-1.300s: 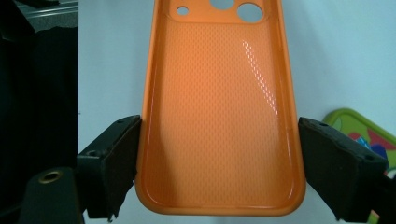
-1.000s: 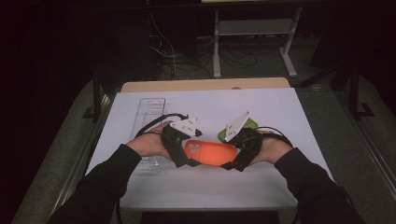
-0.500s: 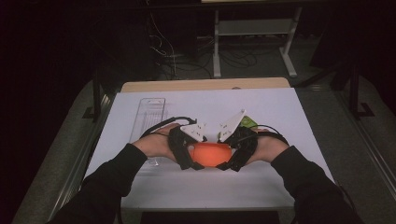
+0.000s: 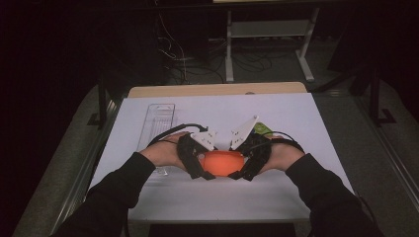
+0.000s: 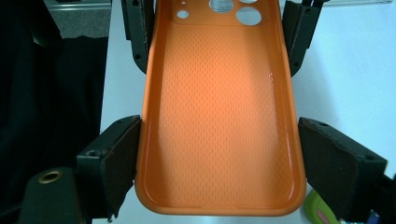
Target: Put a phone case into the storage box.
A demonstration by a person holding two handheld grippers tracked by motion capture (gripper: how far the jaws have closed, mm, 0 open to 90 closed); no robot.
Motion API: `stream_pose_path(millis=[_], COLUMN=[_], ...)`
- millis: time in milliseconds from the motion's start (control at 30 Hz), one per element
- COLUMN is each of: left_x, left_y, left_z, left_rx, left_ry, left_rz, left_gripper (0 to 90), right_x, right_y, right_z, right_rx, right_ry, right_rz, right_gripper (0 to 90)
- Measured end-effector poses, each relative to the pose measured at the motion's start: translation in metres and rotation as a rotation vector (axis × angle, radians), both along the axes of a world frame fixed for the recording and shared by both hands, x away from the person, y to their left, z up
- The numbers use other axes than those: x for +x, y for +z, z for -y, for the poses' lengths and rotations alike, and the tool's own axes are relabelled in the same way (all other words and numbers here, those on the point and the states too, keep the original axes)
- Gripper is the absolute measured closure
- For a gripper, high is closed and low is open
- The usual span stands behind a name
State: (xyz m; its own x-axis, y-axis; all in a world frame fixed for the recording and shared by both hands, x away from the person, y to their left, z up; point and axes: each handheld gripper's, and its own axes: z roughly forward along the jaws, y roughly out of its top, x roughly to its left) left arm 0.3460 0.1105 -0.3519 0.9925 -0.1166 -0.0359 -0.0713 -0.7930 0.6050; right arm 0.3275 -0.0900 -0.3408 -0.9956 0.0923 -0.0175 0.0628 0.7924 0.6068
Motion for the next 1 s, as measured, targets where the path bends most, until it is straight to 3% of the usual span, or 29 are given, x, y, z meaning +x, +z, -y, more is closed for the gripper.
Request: stream_pose_path(millis=[333,367,533,633,833,933,1000], left_x=[0.001,0.001,-0.001,0.0,0.0,-0.002,-0.003], left_y=[0.001,0.001,0.0,0.001,-0.003,-0.005,-0.006], left_z=[-0.001,-0.001,-0.002,-0.002,-0.005,-0.006,-0.006], left_rx=[0.008,0.013,0.025,0.051,0.046,0.053,0.064], left_ry=[0.008,0.009,0.045,0.082,0.202,0.26,0.29], left_rz=[-0.005,-0.003,0.001,0.015,0.004,0.011,0.012], left_gripper=[15.6,15.6,15.7,15.7,15.7,15.7,15.7], right_x=[0.004,0.002,0.004,0.007,0.01,0.012,0.011], right_y=[-0.002,-0.001,-0.004,-0.003,-0.005,-0.007,-0.007], right_z=[0.0,0.0,-0.001,0.002,0.014,0.02,0.023], right_rx=[0.01,-0.006,0.028,0.053,0.092,0.126,0.14], right_ry=[0.006,-0.013,0.0,-0.036,-0.151,-0.192,-0.251], right_rz=[-0.023,-0.047,-0.019,-0.028,-0.045,-0.015,-0.044], right_gripper=[14.8,14.7,8.9,3.2,1.4,1.4,1.3])
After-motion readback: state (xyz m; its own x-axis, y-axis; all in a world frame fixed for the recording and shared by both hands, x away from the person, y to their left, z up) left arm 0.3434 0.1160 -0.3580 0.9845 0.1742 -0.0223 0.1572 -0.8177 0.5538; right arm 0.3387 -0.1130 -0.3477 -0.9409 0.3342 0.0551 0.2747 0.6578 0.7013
